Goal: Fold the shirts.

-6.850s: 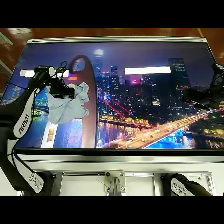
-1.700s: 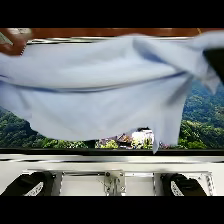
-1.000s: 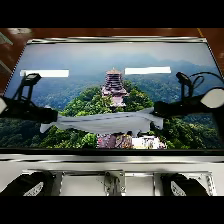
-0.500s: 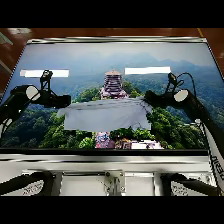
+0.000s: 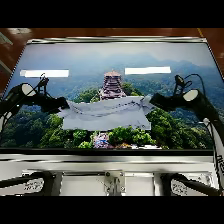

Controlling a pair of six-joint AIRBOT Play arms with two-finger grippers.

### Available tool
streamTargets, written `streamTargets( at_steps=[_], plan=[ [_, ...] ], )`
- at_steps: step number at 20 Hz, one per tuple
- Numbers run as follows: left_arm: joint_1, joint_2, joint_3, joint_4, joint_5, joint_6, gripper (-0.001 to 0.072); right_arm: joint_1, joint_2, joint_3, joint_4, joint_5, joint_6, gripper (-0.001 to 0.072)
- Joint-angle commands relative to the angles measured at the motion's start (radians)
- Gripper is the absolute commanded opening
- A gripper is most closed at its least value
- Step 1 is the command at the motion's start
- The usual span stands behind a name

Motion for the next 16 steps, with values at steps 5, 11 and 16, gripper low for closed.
streamTargets(
  at_steps=[5,11,16],
  plan=[
    [0.138,0.010,-0.154,-0.125,-0.137,0.115,0.0714,-0.185,0.014,-0.055,-0.013,0.325,-0.110,0.0592],
    [0.106,-0.072,-0.220,-0.266,-0.020,0.143,0.0714,-0.183,-0.019,-0.056,0.164,0.256,-0.135,0.0659],
    [0.102,-0.098,-0.220,-0.271,0.040,0.140,0.0707,-0.182,-0.035,-0.056,0.179,0.291,-0.135,0.0678]
  ],
)
